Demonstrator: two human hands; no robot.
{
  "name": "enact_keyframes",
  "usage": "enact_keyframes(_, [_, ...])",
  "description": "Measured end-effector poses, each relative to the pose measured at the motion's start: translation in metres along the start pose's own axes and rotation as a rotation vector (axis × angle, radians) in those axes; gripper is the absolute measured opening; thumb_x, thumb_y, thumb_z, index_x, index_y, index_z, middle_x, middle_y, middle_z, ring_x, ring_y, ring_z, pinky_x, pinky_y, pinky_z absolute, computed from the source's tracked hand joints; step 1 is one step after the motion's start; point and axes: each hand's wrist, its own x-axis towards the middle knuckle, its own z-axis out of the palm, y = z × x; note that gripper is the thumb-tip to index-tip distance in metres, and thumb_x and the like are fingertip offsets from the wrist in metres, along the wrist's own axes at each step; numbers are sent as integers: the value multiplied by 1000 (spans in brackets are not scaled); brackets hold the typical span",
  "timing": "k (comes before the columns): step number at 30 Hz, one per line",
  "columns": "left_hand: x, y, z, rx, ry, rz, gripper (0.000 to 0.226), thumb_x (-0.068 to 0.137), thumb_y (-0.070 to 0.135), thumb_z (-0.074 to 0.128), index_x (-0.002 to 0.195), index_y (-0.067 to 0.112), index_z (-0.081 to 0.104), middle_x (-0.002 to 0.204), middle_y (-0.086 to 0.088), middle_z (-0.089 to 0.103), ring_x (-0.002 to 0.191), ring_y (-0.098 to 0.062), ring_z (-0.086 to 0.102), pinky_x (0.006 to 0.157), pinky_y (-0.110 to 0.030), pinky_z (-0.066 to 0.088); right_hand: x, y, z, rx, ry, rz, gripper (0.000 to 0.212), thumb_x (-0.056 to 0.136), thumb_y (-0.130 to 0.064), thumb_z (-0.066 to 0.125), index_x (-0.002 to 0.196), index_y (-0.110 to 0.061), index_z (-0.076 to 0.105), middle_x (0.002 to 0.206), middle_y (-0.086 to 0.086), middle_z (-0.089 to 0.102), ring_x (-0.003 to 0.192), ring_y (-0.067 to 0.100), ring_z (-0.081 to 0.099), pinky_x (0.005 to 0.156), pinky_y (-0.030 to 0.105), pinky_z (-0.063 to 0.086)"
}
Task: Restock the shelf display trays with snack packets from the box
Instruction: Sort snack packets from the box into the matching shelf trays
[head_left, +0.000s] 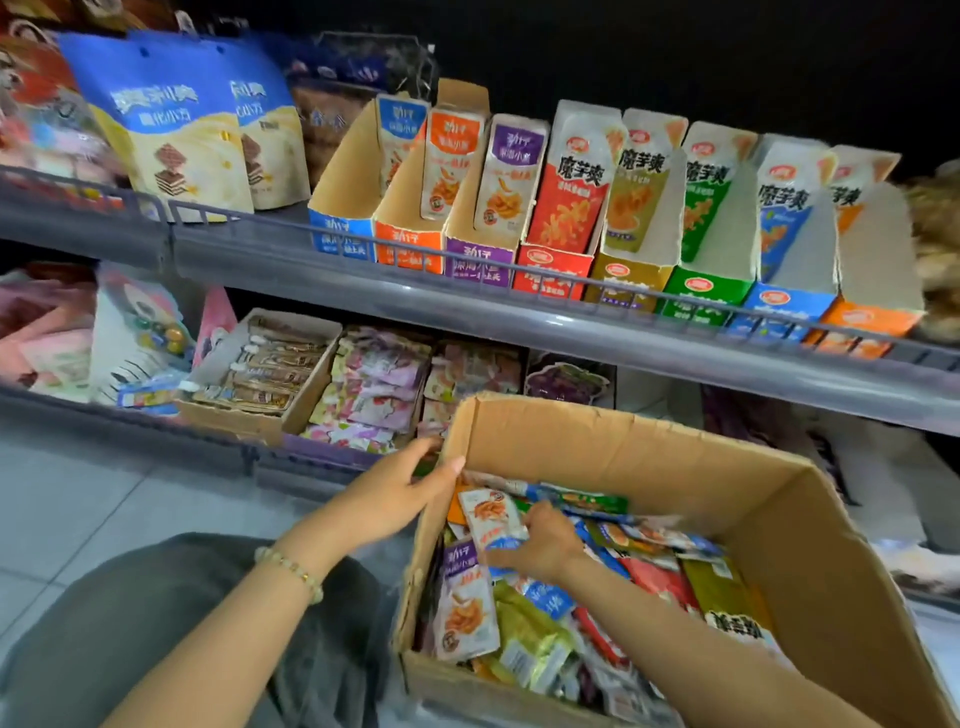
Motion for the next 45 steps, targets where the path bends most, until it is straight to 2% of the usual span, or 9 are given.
enact_keyframes(4, [-1, 2, 1, 35, 34, 49, 59, 92, 53, 45, 142, 25, 36, 145, 5, 41, 130, -12, 42, 98, -25, 36, 1, 8, -8, 256, -104, 37, 100, 74, -34, 82, 150, -8, 23, 152, 6, 33, 137, 29, 38, 102, 36, 42])
enact_keyframes(9, [-6, 27, 4, 260, 380, 422, 62, 89, 59, 45, 143, 29, 34, 145, 11, 34, 129, 0, 28, 104, -23, 23, -44, 37, -56, 379, -144, -175, 31, 79, -11, 78, 107, -13, 66, 104, 3, 72, 90, 15, 69, 82, 30, 57])
enact_keyframes(13, [4, 60, 28, 423, 193, 645, 62, 82, 58, 61, 137, 38, 40, 141, 19, 40, 130, 1, 30, 111, -31, 26, -82, 37, -103, 437, -190, -273, 27, 76, -10, 79, 101, -9, 70, 96, 9, 75, 81, 19, 72, 71, 31, 58])
enact_keyframes(22, [29, 75, 61, 5, -458, 331, 24, 77, 25, 78, 95, 12, 69, 92, -4, 74, 77, -12, 69, 69, -30, 55, -107, 42, -128, 411, -117, -371, 35, 74, -9, 80, 97, -15, 55, 95, 9, 74, 79, 18, 71, 66, 29, 58])
enact_keyframes(28, [39, 67, 34, -396, -60, 277, 33, 78, 27, 75, 107, 25, 60, 93, 16, 73, 87, -2, 68, 70, -17, 53, -86, 95, -155, 567, 307, -268, 31, 83, -32, 66, 105, -10, 63, 99, 9, 71, 88, 20, 69, 76, 30, 57])
enact_keyframes(32, [33, 62, 34, -519, -99, 215, 35, 77, 21, 66, 111, 23, 59, 100, 13, 73, 93, -9, 69, 76, -24, 56, -58, 137, -134, 254, 114, -44, 57, 86, -38, 67, 135, -15, 50, 133, 3, 55, 124, 21, 52, 102, 33, 44])
enact_keyframes(36, [31, 60, 49, -615, -106, 142, 43, 72, 27, 65, 114, 18, 61, 107, 5, 72, 100, -17, 68, 85, -30, 55, -46, 136, -106, 48, -95, 3, 70, 81, -60, 63, 139, -28, 42, 136, -6, 43, 126, 20, 46, 107, 36, 38])
enact_keyframes(41, [34, 58, 52, -639, -52, 94, 41, 68, 35, 77, 105, 22, 64, 96, 8, 74, 91, -12, 70, 72, -21, 55, -50, 135, -106, 293, -62, -47, 43, 85, -57, 58, 101, -20, 72, 106, -8, 67, 98, 11, 63, 79, 18, 47])
enact_keyframes(45, [31, 63, 55, -576, -112, 30, 23, 85, 9, 65, 106, 17, 62, 96, 4, 73, 75, -6, 70, 61, -17, 53, -32, 155, -97, 232, 185, 112, 50, 90, -49, 58, 129, -18, 55, 129, 2, 57, 115, 22, 56, 97, 32, 46])
